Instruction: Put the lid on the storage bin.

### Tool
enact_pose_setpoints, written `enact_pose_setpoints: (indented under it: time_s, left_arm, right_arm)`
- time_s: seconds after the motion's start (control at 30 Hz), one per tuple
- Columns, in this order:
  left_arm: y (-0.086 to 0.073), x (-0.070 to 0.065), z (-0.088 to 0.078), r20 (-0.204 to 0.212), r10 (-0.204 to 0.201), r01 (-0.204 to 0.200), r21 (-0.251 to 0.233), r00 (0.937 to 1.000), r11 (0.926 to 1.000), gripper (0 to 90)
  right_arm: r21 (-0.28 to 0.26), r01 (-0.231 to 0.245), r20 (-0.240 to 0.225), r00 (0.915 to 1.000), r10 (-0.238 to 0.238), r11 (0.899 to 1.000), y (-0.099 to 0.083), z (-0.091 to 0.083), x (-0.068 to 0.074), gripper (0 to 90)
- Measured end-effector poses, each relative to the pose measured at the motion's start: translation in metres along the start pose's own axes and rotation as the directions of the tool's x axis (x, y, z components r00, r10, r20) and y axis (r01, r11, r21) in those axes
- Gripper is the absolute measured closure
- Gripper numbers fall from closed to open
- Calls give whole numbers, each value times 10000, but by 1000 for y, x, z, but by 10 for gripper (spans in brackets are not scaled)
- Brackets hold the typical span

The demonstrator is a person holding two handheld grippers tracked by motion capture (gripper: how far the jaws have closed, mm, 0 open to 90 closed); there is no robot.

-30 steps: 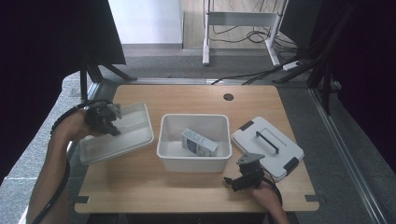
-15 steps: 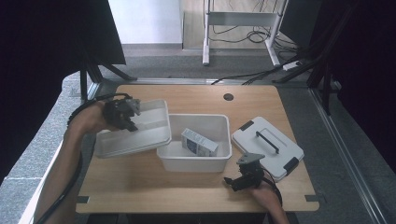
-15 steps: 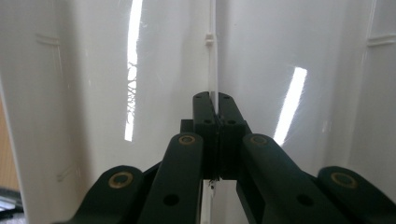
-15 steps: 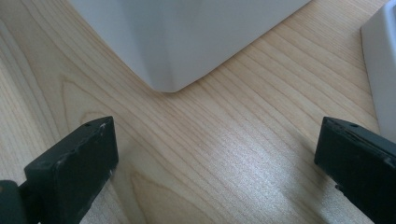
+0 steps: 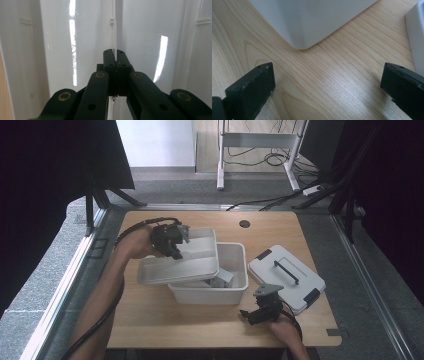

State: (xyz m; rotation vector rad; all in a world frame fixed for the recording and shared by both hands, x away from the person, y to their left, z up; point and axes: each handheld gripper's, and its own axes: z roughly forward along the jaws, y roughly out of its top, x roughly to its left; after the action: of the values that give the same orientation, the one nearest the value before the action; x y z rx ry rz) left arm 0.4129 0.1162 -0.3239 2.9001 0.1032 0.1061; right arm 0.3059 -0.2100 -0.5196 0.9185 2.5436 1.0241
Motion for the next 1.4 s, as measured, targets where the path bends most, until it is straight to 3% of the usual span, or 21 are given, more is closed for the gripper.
enact_pose_setpoints:
  time_s: [0.2,0.47,0.67,0.83,0.9,1.0,1.17,1.2,1.3,1.4]
  left_arm:
    - [41,-2,19,112,508,-509,72,9986,9987,889]
    - [71,-4,40,226,970,-972,73,9950,9952,890]
    - [72,-2,53,389,742,-742,-11,9965,9972,890]
    - [68,-2,53,339,583,-572,-318,9977,9979,888]
    - [68,-3,54,302,544,-537,-240,9981,9983,887]
    - [69,-5,57,257,555,-562,272,9981,9980,888]
    - [68,-5,62,264,483,-490,270,9985,9984,876]
    - [68,-5,62,236,430,-432,102,9988,9990,860]
    - [65,-5,60,-48,221,-221,-83,9997,9997,700]
    - [60,-4,54,-395,-265,246,-498,9989,9985,522]
  right_arm:
    - [-1,-9,7,10000,9,10000,0,0,0,0]
    - [-8,-6,29,10000,6,10000,0,0,0,0]
    - [0,-10,26,10000,10,10000,0,0,0,0]
    - [-15,19,42,10000,-18,10000,0,0,0,0]
    - [-12,21,41,10000,-21,10000,0,0,0,0]
    - [-17,23,37,10000,-23,10000,0,0,0,0]
    - [4,25,15,10000,-25,10000,0,0,0,0]
    - [-9,-6,10,10000,6,10000,0,0,0,0]
    - [-6,-2,10,10000,2,10000,0,0,0,0]
    - [0,0,4,10000,0,10000,0,0,0,0]
